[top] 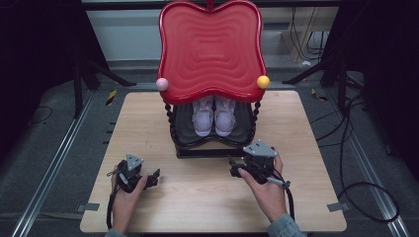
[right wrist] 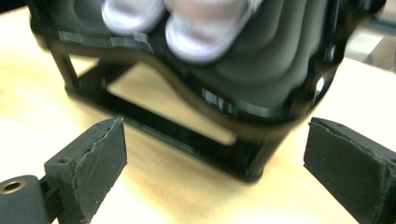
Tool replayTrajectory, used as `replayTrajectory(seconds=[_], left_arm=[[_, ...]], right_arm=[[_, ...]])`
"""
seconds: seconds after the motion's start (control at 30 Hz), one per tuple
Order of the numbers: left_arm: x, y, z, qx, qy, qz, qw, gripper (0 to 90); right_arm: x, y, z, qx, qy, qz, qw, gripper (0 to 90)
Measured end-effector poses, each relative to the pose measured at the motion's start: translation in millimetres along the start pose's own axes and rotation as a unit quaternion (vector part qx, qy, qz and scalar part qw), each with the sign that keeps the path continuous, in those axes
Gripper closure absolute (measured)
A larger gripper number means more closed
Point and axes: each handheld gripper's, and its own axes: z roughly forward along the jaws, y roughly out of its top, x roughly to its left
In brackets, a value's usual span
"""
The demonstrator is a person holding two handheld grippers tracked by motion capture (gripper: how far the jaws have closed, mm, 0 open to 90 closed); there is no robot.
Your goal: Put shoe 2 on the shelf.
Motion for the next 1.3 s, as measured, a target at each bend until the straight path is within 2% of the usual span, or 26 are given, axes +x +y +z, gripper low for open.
replayTrajectory(seconds=[0.23, 0.37, 0.5, 0.57, 0.7, 0.87, 0.93, 1.0, 1.3], left_arm=[[0.9, -1.9, 5.1, 0.017, -0.004, 0.002, 0.9998, 4.0], [3.4, -3.1, 7.4, 0.026, -0.002, 0.0, 0.9996, 4.0], [6.6, -4.0, 8.8, 0.032, 0.002, -0.004, 0.9995, 4.0], [7.7, -4.2, 8.7, 0.032, 0.002, -0.007, 0.9995, 4.0], [8.9, -4.9, 10.5, 0.037, 0.002, -0.007, 0.9993, 4.0], [10.4, -5.4, 11.7, 0.039, -0.003, -0.011, 0.9992, 3.3], [11.5, -5.9, 12.9, 0.039, -0.008, -0.018, 0.999, 2.9], [12.4, -6.1, 13.4, 0.039, -0.01, -0.021, 0.999, 2.3], [12.6, -5.8, 14.6, 0.041, -0.011, -0.023, 0.9989, 0.7]], right_arm=[[-23.8, -39.9, 11.3, 0.05, 0.017, 0.016, 0.9985, 6.4], [-40.6, -55.8, 17.4, 0.074, 0.006, 0.033, 0.9967, 6.3], [-62.6, -71.3, 24.7, 0.099, -0.022, 0.051, 0.9935, 6.6], [-70.8, -77.2, 26.5, 0.106, -0.037, 0.061, 0.9918, 7.2], [-82.2, -83.2, 29.5, 0.114, -0.047, 0.075, 0.9895, 7.0], [-89.0, -88.4, 34.2, 0.128, -0.059, 0.09, 0.986, 7.4], [-91.2, -90.1, 35.7, 0.129, -0.06, 0.087, 0.986, 6.6], [-92.6, -91.3, 36.6, 0.127, -0.058, 0.093, 0.9858, 6.1], [-92.1, -92.8, 36.5, 0.126, -0.066, 0.108, 0.984, 3.7]])
